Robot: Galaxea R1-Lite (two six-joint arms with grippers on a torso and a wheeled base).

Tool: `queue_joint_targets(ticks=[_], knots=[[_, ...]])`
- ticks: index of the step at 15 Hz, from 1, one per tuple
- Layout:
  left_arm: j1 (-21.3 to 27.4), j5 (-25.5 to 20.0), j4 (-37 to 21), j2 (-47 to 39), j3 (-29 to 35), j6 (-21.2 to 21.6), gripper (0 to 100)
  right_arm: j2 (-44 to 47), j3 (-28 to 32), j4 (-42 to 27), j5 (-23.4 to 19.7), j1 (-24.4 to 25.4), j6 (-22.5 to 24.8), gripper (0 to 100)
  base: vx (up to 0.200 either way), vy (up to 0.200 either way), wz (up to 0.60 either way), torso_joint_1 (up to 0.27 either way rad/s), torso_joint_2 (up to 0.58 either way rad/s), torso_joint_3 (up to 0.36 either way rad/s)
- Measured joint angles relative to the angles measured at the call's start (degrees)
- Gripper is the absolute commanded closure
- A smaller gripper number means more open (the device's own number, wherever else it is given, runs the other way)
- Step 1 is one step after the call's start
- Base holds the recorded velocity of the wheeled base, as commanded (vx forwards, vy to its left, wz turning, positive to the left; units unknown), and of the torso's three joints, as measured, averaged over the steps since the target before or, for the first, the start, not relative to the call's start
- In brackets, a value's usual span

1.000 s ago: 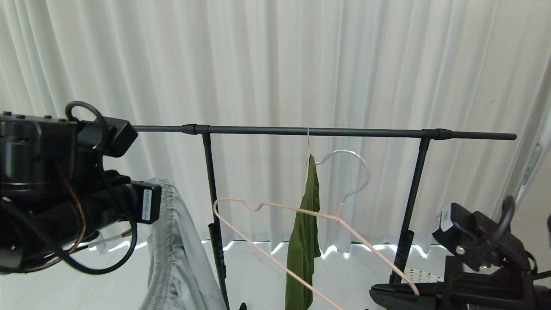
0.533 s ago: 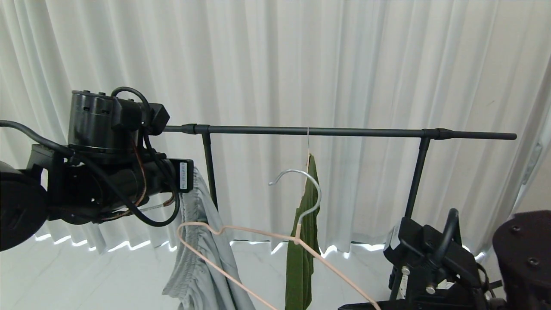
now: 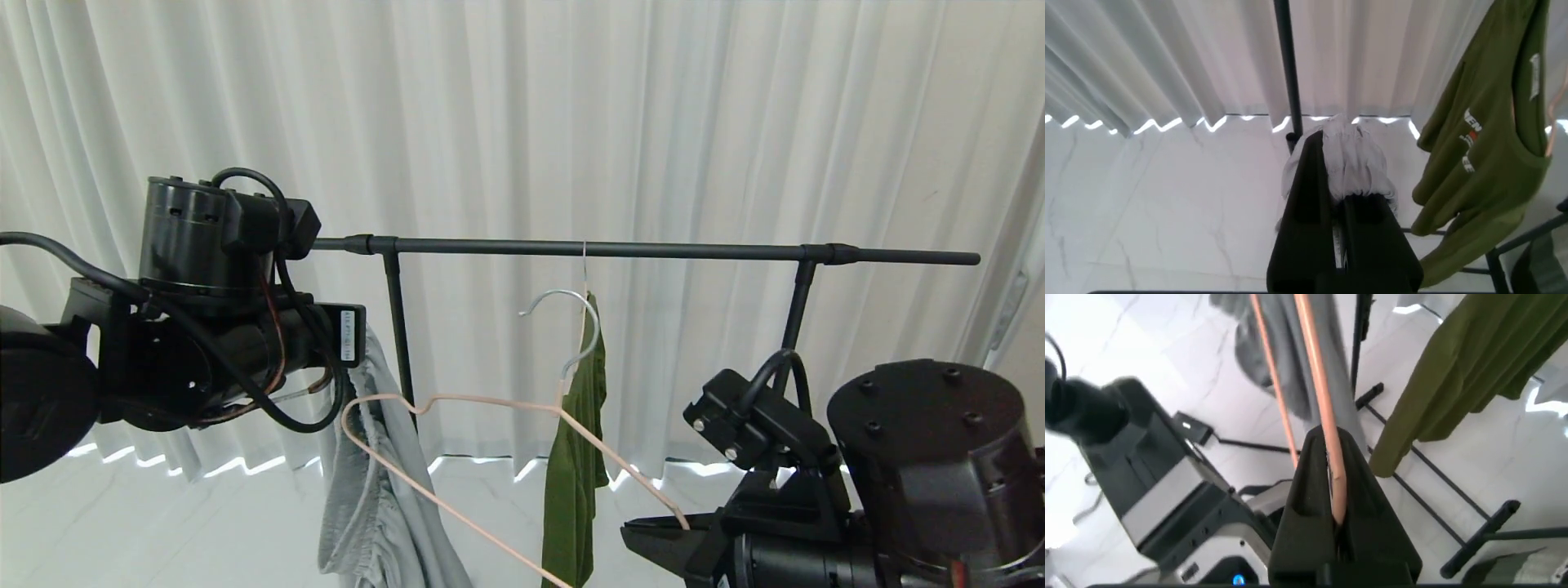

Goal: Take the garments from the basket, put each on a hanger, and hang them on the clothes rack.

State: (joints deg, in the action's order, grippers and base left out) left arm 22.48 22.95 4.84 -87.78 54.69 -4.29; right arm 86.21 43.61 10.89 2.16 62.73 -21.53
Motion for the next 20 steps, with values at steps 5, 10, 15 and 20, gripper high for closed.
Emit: queue_joint_targets(ticks=[5, 10, 15, 20], knots=[[-0.16, 0.22, -0.28, 2.29, -1.85, 0.06, 100, 1.79, 3.25, 0.0, 0.29, -2.21, -1.89, 100, 0.0, 0.0, 0.0, 0.0, 0.0, 0.0], [-0.95, 2.13, -4.46, 4.52, -3.69, 0.5, 100, 2.29, 3.78, 0.06, 1.29, -5.71, -2.5, 100, 0.0, 0.0, 0.0, 0.0, 0.0, 0.0], [1.69, 3.07, -6.14, 5.12, -3.95, 0.73, 100, 2.54, 4.57, 0.04, 2.3, -7.75, -2.47, 100, 0.0, 0.0, 0.0, 0.0, 0.0, 0.0], [3.58, 3.16, -7.4, 4.85, -3.5, -0.02, 100, 2.32, 5.23, 0.06, 2.35, -7.33, -2.69, 100, 0.0, 0.0, 0.0, 0.0, 0.0, 0.0]])
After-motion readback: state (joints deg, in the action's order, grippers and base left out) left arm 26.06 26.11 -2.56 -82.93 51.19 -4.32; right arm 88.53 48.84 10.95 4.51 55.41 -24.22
